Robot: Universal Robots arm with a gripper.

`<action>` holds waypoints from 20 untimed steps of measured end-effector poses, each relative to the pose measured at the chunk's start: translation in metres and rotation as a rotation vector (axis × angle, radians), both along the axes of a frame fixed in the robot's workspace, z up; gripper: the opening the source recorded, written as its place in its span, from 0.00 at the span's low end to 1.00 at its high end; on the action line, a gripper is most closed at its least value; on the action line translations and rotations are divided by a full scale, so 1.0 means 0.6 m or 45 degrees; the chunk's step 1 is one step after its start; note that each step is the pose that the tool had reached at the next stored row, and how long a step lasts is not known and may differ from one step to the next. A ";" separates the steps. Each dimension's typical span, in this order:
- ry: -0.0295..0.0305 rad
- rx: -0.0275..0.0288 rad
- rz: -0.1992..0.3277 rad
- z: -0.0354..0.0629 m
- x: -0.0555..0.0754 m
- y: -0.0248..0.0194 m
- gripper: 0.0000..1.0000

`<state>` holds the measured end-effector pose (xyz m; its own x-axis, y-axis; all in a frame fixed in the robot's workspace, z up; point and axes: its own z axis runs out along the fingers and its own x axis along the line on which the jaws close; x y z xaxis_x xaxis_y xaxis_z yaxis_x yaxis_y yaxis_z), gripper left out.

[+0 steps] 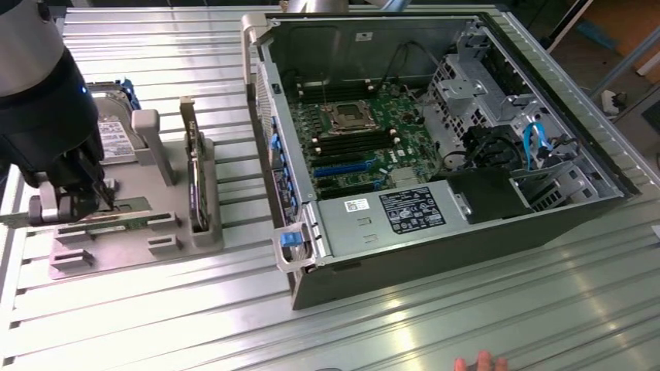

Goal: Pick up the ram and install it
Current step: 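Pick up the ram and move it above insertion slot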

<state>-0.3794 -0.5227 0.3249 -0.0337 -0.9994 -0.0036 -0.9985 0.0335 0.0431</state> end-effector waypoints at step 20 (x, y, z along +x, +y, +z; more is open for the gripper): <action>-0.0001 0.0004 0.000 0.082 0.000 0.0000 0.12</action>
<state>-0.3794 -0.5227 0.3741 -0.0337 -0.9994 -0.0039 -0.9985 0.0335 0.0431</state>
